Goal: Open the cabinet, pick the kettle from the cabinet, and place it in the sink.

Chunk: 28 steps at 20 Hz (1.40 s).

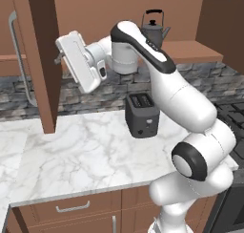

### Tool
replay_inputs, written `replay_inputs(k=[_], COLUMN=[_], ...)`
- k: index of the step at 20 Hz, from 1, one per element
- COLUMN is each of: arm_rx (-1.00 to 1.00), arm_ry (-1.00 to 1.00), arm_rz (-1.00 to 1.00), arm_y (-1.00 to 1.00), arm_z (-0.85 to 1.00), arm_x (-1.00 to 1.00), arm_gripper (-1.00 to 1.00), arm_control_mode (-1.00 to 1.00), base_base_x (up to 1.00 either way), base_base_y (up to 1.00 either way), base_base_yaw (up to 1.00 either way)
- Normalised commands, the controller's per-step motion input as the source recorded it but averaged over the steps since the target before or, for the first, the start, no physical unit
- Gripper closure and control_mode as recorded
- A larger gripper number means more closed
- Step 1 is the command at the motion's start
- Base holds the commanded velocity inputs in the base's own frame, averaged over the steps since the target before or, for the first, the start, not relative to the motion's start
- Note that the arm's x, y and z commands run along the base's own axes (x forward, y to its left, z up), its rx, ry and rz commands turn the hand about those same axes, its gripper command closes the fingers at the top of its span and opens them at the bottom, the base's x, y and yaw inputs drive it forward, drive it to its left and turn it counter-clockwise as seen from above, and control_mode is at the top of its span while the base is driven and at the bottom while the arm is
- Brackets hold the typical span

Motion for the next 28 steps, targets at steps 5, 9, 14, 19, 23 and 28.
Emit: replay_inputs(k=[5, 9, 14, 19, 23, 28], arm_rx=[-0.01, 0.00, 0.00, 0.00, 0.00, 0.00], arm_ry=[-0.02, -0.04, -0.13, -0.30, -0.36, -0.43], arm_rz=[-0.04, -0.02, -0.04, -0.06, -0.06, -0.03], arm_y=[-0.31, -0.51, -0.58, -0.57, -0.55, -0.54], arm_z=[-0.05, 0.00, 0.00, 0.01, 0.04, 0.04], arm_x=[0.14, 0.10, 0.01, -0.05, -0.10, -0.14], arm_gripper=[-1.00, -1.00, -1.00, -1.00, -1.00, -1.00], arm_control_mode=[-1.00, -1.00, -1.00, -1.00, -1.00, -1.00], base_base_x=[0.00, 0.00, 0.00, 0.00, 0.00, 0.00], base_base_y=[0.00, 0.00, 0.00, 0.00, 0.00, 0.00], base_base_yaw=[0.00, 0.00, 0.00, 0.00, 0.00, 0.00])
